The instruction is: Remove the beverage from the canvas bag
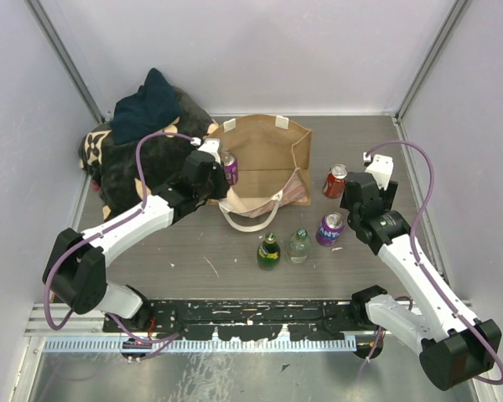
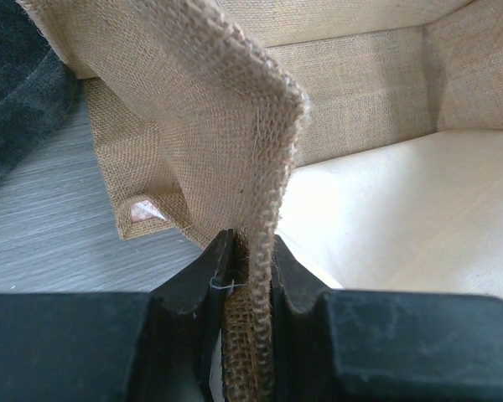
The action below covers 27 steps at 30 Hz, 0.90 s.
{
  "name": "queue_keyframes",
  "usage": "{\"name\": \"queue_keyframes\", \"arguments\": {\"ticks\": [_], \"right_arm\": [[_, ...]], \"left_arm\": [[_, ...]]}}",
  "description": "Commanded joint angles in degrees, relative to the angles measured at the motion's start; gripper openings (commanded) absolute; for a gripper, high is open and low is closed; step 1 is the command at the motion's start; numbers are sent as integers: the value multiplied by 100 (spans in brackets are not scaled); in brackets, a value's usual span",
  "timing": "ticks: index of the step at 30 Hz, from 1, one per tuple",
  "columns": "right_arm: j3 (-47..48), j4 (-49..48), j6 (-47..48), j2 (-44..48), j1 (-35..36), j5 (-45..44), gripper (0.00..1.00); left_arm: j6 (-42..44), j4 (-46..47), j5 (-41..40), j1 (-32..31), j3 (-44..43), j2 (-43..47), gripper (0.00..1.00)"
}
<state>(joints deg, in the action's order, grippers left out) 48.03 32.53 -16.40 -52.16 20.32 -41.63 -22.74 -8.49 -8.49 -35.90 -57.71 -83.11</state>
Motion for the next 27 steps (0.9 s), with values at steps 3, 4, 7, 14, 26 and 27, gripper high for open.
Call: {"name": "queue_keyframes", "arguments": {"ticks": [3, 4, 7, 14, 26, 27], "right_arm": [[-161, -927, -310, 0, -209, 470, 1], [-174, -953, -317, -30, -217, 532, 1], [-212, -1034, -322, -136, -229, 628, 1], [-360, -1365, -344, -405, -317, 697, 1], [-878, -2129, -574, -959, -701, 1066, 1], [-904, -2185, -605, -1024, -746, 1106, 1]], "left_arm": [[42, -289, -83, 13, -47, -141, 0], [42, -276, -79, 17, -51, -151, 0], [60, -269, -64, 13, -90, -187, 0], [120, -247, -24, 15, -132, -279, 0], [218, -249, 4, 14, -250, -422, 0], [215, -249, 5, 13, -249, -425, 0]]}}
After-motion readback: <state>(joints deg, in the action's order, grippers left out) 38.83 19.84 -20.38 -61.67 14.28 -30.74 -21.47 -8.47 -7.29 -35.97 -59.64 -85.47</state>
